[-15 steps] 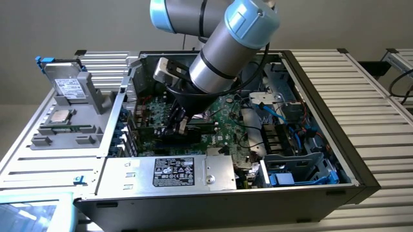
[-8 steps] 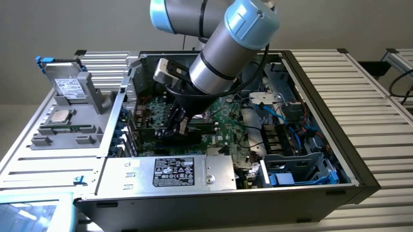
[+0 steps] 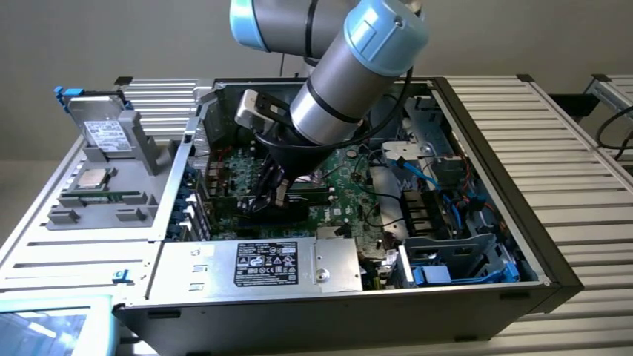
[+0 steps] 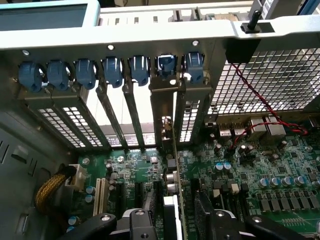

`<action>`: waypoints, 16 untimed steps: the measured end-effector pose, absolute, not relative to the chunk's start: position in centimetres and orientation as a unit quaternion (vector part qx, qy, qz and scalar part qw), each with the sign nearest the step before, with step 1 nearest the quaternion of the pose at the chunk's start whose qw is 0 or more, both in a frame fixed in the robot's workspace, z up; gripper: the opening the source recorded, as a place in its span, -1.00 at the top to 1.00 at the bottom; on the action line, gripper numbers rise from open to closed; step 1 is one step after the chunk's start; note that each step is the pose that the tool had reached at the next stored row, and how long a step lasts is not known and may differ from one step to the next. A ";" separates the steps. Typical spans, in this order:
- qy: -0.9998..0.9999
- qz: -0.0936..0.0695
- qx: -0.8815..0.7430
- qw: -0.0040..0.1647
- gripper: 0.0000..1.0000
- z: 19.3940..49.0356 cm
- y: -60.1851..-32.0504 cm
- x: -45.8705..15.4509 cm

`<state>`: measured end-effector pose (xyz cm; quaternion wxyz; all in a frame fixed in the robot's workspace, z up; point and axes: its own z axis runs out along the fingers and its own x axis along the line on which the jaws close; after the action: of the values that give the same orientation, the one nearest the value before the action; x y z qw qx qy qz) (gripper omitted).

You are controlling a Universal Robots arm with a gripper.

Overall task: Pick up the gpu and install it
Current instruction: 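Insert the gpu into the slot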

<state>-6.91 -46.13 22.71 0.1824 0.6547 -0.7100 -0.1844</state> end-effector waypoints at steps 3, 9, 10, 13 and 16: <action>-0.710 -0.184 0.655 0.182 0.11 22.7 -46.1 -6.9; -0.710 -0.183 0.654 0.184 0.11 23.1 -46.1 -6.9; -0.710 -0.182 0.654 0.184 0.11 23.2 -46.1 -6.9; -0.710 -0.180 0.655 0.186 0.11 23.4 -46.1 -6.7; -0.710 -0.178 0.655 0.188 0.11 23.5 -46.1 -6.6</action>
<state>-6.58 -46.08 23.55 0.1881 0.6547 -0.7100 -0.1783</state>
